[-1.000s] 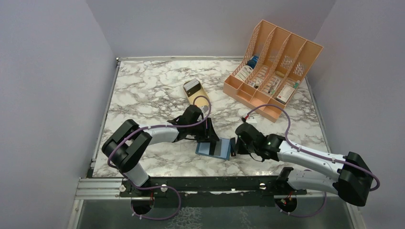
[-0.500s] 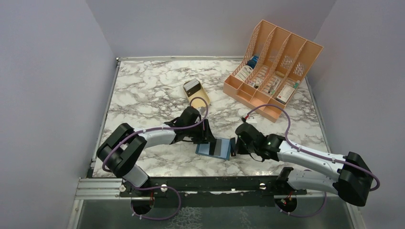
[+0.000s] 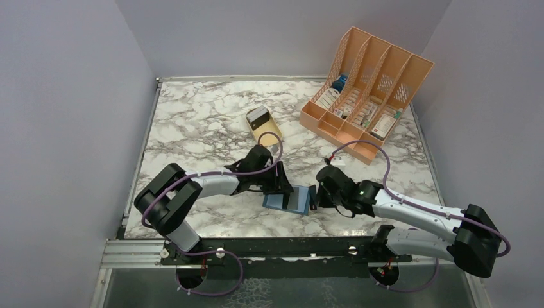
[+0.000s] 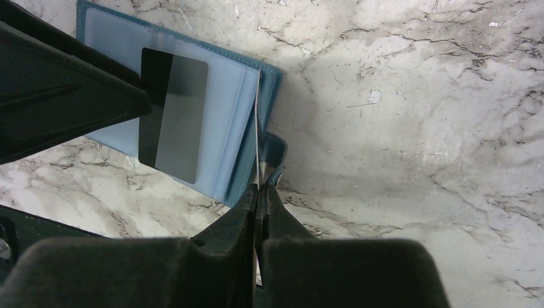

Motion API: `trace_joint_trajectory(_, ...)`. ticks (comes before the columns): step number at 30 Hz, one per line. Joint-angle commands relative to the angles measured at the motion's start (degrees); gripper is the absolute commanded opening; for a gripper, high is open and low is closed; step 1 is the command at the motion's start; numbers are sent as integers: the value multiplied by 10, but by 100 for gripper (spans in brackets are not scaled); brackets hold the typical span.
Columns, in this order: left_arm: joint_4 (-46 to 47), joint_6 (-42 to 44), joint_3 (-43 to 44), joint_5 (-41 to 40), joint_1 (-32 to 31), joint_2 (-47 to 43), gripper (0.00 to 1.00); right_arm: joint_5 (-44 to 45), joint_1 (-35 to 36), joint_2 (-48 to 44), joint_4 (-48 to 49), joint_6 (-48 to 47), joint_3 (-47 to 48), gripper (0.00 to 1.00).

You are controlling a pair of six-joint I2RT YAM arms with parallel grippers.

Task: Put the credit cards into the card holder
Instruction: Insert the credit card into the card holder.

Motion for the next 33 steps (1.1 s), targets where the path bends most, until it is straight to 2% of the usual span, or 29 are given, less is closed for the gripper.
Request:
trace_joint_trajectory(1, 12, -14, -2, 9, -16, 13, 50, -8, 0, 2, 15, 3, -6, 1)
trace_joint_trajectory(18, 64, -43, 14, 15, -46, 29, 49, -5, -1, 3, 26, -1, -13, 1)
trace_joint_trajectory(23, 71, -39, 12, 3, -53, 23, 48, 15, -1, 9, 42, -17, -12, 1)
trace_joint_trajectory(33, 81, -51, -1, -15, -66, -1, 49, 59, -1, 16, 5, -35, 28, 1)
